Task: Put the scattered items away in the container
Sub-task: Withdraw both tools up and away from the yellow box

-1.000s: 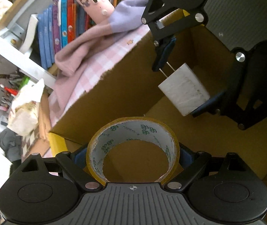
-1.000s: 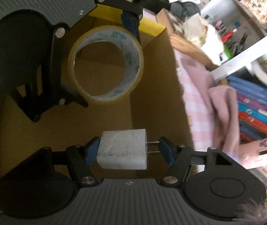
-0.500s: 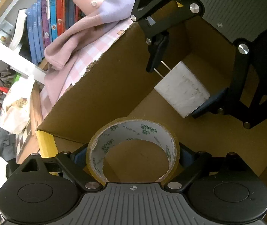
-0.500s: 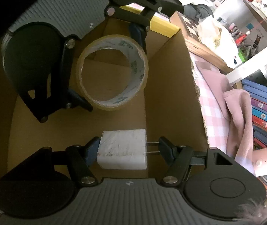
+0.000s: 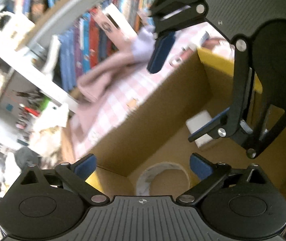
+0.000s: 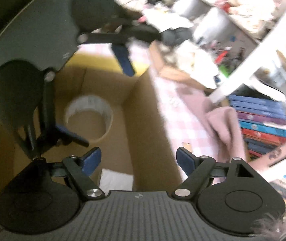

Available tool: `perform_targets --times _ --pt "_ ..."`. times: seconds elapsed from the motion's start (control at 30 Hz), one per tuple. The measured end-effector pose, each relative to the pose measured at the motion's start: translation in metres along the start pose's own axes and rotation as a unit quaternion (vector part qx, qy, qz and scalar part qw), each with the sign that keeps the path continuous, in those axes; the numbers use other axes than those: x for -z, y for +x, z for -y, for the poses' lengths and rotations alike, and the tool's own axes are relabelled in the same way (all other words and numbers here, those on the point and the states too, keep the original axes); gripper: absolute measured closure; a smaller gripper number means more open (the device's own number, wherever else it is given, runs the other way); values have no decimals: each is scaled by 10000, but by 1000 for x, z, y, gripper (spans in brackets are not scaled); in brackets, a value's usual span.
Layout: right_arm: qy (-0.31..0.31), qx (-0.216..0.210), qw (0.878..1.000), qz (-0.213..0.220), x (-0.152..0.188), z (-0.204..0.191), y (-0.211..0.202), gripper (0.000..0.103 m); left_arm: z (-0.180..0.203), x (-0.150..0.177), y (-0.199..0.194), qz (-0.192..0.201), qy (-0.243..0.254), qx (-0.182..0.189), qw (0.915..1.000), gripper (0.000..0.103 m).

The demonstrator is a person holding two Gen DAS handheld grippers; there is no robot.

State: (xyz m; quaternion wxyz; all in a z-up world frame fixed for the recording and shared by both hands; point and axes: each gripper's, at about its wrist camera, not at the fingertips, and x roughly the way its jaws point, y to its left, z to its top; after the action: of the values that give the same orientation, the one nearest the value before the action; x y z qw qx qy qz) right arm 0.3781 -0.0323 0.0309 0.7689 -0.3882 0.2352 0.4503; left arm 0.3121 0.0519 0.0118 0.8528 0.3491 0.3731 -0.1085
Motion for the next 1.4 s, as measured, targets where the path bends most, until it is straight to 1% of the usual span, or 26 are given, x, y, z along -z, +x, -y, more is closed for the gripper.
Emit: perform_targets --times 0.1,0.23,0.3,0.37,0.43,0.47,0.5,0.63,0.67,0.77,0.87,0.97,1.0,1.07,1.1,1.17,1.23,1.3,1.33,1.4 --pt "684 185 9970 320 -4 9 -17 20 -3 2 -18 188 -209 -154 9995 1" --pt "1237 443 9893 629 -8 10 -35 20 -9 8 -35 372 -575 -437 9967 0" --pt "1496 578 9840 781 -7 10 -47 20 -16 11 -41 458 -900 -572 9932 0" --pt "1974 746 9726 975 -3 8 -61 18 -21 17 -53 572 -1308 -705 9872 0" --pt "2533 932 9561 1144 5 4 -75 18 -25 27 -68 769 -1837 -854 9762 0" --pt "2737 1058 9479 1243 8 0 -81 17 -26 32 -76 861 -2080 -898 9702 0" --pt "2837 1181 9424 1321 10 -4 -85 17 -26 37 -84 943 -2295 -929 9643 0" --pt "2850 1668 9312 1544 15 -24 -104 13 -27 56 -116 1293 -3003 -1092 9387 0" --pt "2866 1757 9281 1600 17 -28 -110 12 -25 60 -123 1389 -3125 -1140 9328 0" --pt "3066 1968 9157 1695 22 -41 -126 12 -17 71 -141 1623 -3345 -1336 9187 0" --pt "3372 2175 8993 1741 24 -55 -140 12 -10 82 -156 1662 -3584 -1473 9068 0" --pt "3527 2459 8834 1865 26 -76 -155 11 0 96 -173 1665 -3903 -1524 8926 0" --pt "3590 2554 8777 1886 27 -84 -160 11 4 100 -178 1642 -3972 -1561 8893 0" --pt "3810 2747 8624 1889 31 -105 -167 2 15 108 -187 1532 -4028 -1691 8864 0" --pt "3897 2829 8554 1908 34 -118 -171 2 21 113 -190 1466 -4016 -1770 8865 0" --pt "3998 2934 8480 1871 41 -140 -176 2 34 123 -198 1343 -3989 -1865 8877 0" --pt "4091 2972 8452 1730 45 -159 -179 2 46 133 -206 1249 -4029 -1822 8882 0" --pt "4069 2927 8498 1630 46 -173 -183 2 57 144 -216 1214 -4135 -1777 8847 0" --pt "4046 2960 8501 1614 47 -181 -186 2 62 149 -221 1205 -4171 -1764 8834 0" --pt "4008 3025 8499 1597 49 -197 -192 1 74 157 -231 1183 -4159 -1760 8843 0"
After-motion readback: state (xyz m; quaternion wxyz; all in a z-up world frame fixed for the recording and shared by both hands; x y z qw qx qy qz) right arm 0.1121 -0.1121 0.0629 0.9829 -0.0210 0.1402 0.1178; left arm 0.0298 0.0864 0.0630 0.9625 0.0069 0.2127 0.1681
